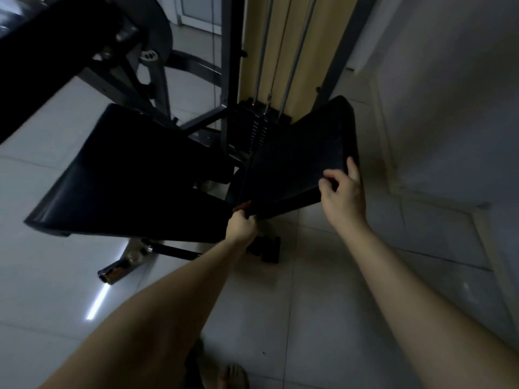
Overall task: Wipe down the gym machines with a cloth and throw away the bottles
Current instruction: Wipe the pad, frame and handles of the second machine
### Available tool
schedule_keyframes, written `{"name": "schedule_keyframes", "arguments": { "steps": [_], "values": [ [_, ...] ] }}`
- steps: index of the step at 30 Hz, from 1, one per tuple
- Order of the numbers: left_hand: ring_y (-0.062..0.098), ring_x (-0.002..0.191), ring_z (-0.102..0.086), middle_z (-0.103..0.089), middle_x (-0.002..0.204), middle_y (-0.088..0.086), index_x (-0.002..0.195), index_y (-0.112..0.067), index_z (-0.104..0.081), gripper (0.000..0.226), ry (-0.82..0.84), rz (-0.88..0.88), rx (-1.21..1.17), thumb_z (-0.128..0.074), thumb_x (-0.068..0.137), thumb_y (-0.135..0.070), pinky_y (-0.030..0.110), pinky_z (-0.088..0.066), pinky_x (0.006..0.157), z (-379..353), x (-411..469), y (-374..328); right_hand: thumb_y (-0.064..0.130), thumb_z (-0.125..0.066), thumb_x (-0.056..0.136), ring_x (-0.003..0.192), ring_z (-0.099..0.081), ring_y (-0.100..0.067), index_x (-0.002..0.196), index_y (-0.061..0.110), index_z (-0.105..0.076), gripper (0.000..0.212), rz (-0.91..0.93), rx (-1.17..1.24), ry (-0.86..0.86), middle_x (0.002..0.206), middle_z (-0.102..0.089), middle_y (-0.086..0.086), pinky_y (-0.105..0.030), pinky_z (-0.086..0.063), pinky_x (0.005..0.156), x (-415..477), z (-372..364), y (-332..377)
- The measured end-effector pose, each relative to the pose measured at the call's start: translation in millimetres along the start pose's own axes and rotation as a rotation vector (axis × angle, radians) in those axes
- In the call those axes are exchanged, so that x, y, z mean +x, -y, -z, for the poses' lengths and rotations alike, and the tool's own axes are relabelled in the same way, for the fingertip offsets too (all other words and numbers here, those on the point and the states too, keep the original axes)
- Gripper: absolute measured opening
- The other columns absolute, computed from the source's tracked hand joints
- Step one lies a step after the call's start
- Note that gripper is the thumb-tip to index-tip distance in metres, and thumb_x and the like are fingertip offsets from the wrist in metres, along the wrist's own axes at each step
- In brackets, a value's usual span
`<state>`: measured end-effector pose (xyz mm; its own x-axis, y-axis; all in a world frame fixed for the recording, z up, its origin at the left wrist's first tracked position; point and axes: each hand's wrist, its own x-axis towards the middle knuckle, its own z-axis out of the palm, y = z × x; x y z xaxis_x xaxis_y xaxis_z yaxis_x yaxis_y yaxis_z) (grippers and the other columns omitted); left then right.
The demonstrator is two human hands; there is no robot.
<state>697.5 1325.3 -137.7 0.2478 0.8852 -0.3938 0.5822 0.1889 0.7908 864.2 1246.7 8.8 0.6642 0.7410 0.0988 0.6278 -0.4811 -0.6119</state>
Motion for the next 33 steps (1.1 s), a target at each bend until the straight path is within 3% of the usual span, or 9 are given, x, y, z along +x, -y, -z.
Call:
{"name": "schedule_keyframes", "arguments": {
  "steps": [2,6,10,13,18,21,24,28,33],
  "values": [
    [0.019,0.079,-0.067,-0.07,0.105,0.008,0.125,-0.014,-0.062,0.028,-0.005,0.051,-0.118,-0.055,0.102,-0.029,0.024,-0.052,0.059,17.5,-22.8,-8.2,0.013,-0.057,0.094,0.145,-0.03,-0.024,0.104,0.014,-0.069,0.015,0.002,0.053,-0.067,0.157,-0.033,-0.007,-0.021,-0.03,0.103,-23.4,-0.7,11.0],
    [0.023,0.097,-0.067,-0.067,0.11,0.008,0.121,-0.013,-0.057,0.032,-0.057,0.092,-0.266,-0.061,0.1,-0.037,0.041,-0.058,0.09,60.3,-76.2,-15.2,0.002,-0.057,0.089,0.126,-0.049,-0.02,0.092,0.011,-0.066,0.013,0.152,0.205,-0.046,0.132,-0.051,-0.008,-0.011,-0.029,0.094,-62.1,-24.3,28.5],
    [0.027,0.103,-0.071,-0.072,0.113,0.012,0.126,-0.014,-0.065,0.037,-0.048,0.058,-0.422,-0.056,0.101,-0.041,0.05,-0.055,0.098,122.1,-120.8,-5.1,0.005,-0.057,0.092,0.114,-0.056,-0.019,0.094,0.017,-0.063,0.013,0.21,0.325,0.246,0.118,-0.048,0.004,-0.018,-0.039,0.088,-101.5,-80.7,58.7],
    [0.029,0.107,-0.072,-0.074,0.116,0.013,0.126,-0.016,-0.067,0.036,0.019,0.071,-0.652,-0.051,0.105,-0.041,0.05,-0.054,0.102,159.8,-148.5,13.8,0.025,-0.053,0.101,0.111,-0.058,-0.017,0.116,0.018,-0.062,0.019,0.181,0.4,0.517,0.119,-0.053,0.003,-0.022,-0.046,0.084,-133.7,-113.4,84.1],
    [0.027,0.11,-0.071,-0.074,0.118,0.013,0.124,-0.014,-0.066,0.029,-0.004,0.077,-0.891,-0.062,0.101,-0.031,0.039,-0.055,0.099,202.8,-185.5,48.7,0.026,-0.049,0.104,0.11,-0.06,-0.008,0.139,0.022,-0.051,0.036,0.084,0.594,0.949,0.124,-0.061,0.002,-0.019,-0.053,0.083,-186.3,-135.8,119.2],
    [0.019,0.094,-0.075,-0.075,0.11,0.012,0.118,-0.016,-0.068,0.025,-0.188,0.126,-0.683,-0.072,0.094,-0.021,0.032,-0.061,0.084,213.8,-206.0,84.5,0.008,-0.056,0.099,0.083,-0.07,-0.013,0.121,0.021,-0.06,0.026,0.028,0.517,1.099,0.11,-0.069,-0.007,-0.032,-0.061,0.068,-215.5,-143.9,132.6],
    [0.015,0.077,-0.075,-0.076,0.095,0.007,0.104,-0.021,-0.071,0.009,-0.362,0.213,-0.606,-0.068,0.096,-0.021,0.03,-0.062,0.068,220.4,-238.0,122.9,0.003,-0.057,0.097,0.061,-0.069,-0.019,0.105,0.015,-0.066,0.017,0.038,0.434,1.215,0.087,-0.074,-0.009,-0.041,-0.059,0.068,-250.4,-146.7,140.1],
    [0.014,0.084,-0.074,-0.076,0.094,0.0,0.105,-0.019,-0.073,0.015,-0.438,0.271,-0.435,-0.064,0.098,-0.029,0.028,-0.058,0.069,232.1,-281.6,163.3,0.007,-0.058,0.097,0.066,-0.072,-0.024,0.106,0.009,-0.069,0.014,0.044,0.36,1.208,0.084,-0.076,-0.008,-0.035,-0.056,0.063,-286.8,-147.4,143.9],
    [0.018,0.087,-0.076,-0.079,0.098,0.008,0.111,-0.013,-0.074,0.024,-0.412,0.349,-0.818,-0.072,0.094,-0.029,0.031,-0.06,0.066,252.4,-341.5,198.4,0.008,-0.058,0.096,0.087,-0.07,-0.021,0.097,0.014,-0.071,0.014,0.033,0.371,1.156,0.091,-0.073,-0.004,-0.024,-0.053,0.066,-313.0,-143.6,157.9]
  ]
}}
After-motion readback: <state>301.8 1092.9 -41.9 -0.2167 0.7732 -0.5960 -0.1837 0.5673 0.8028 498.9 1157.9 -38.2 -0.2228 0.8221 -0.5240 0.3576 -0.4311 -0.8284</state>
